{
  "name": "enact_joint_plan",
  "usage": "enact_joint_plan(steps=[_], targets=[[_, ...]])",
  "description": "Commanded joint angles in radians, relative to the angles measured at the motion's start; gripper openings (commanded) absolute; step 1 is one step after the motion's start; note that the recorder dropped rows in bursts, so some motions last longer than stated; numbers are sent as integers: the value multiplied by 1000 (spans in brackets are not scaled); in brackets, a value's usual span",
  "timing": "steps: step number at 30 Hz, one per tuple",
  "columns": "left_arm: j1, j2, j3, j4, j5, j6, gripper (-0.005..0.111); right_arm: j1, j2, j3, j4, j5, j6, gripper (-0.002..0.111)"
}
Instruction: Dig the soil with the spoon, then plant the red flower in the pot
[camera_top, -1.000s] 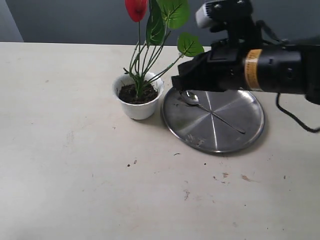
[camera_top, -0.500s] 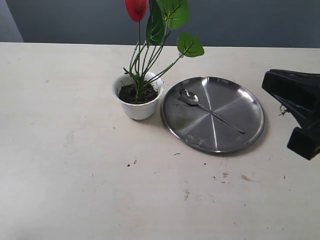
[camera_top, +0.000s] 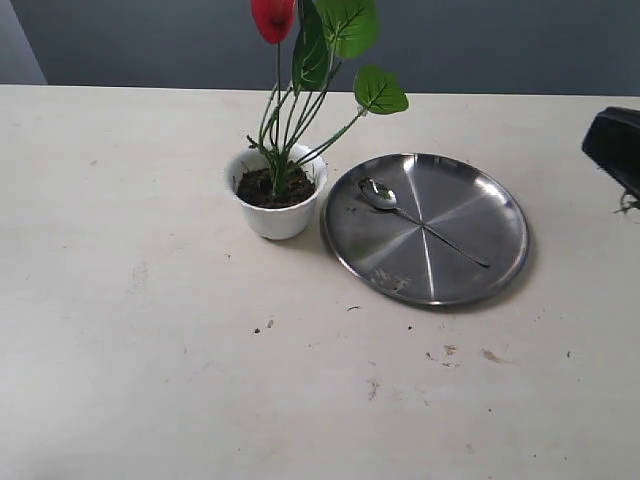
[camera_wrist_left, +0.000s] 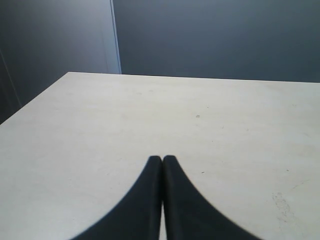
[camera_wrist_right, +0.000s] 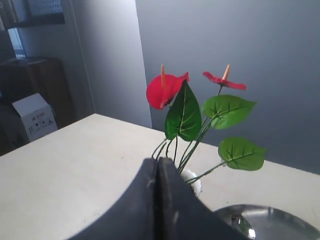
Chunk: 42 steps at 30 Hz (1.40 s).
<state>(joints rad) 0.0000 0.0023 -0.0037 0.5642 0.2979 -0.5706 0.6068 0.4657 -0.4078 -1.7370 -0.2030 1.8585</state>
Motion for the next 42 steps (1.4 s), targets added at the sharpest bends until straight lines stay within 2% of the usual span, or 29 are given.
enact_joint_plan(steps=[1, 4, 8, 11, 16, 19, 21, 22, 23, 24, 25, 26, 27, 29, 32, 34, 42], targets=[[0, -2, 4, 5, -8, -2, 0, -147, -109, 3, -7, -150, 4, -1], [0, -2, 4, 5, -8, -2, 0, -232, -154, 3, -7, -217, 34, -1], [0, -2, 4, 5, -8, -2, 0, -260, -164, 4, -7, -222, 54, -1], [0, -2, 4, 5, -8, -2, 0, -260, -178, 77, -7, -156, 90, -1], [0, -2, 4, 5, -8, -2, 0, -403, -319, 155, -7, -119, 188, -1], [0, -2, 4, 5, -8, -2, 0, -438, -332, 155, -7, -79, 239, -1], [0, -2, 4, 5, -10, -2, 0, -438, -335, 155, -7, -99, 96, -1], [0, -2, 4, 5, -10, -2, 0, -438, -335, 169, 92, -125, -122, -1], [0, -2, 4, 5, -10, -2, 0, -438, -335, 176, 180, -125, -221, -1], [0, -2, 4, 5, -10, -2, 0, -438, -335, 198, 491, -112, -502, -1], [0, -2, 4, 5, -10, -2, 0, -438, -335, 203, 679, -95, -652, -1], [0, -2, 4, 5, -10, -2, 0, -438, -335, 203, 1062, -43, -950, -1], [0, -2, 4, 5, -10, -2, 0, -438, -335, 203, 1349, 28, -1194, -1], [0, -2, 4, 5, -10, -2, 0, -438, -335, 203, 1654, 267, -1543, -1], [0, -2, 4, 5, -10, -2, 0, -438, -335, 203, 1664, 545, -1614, -1], [0, -2, 4, 5, -10, -2, 0, -438, -335, 216, 1625, 666, -1645, -1], [0, -2, 4, 5, -10, -2, 0, -438, -372, 332, 1626, 560, -1651, -1]])
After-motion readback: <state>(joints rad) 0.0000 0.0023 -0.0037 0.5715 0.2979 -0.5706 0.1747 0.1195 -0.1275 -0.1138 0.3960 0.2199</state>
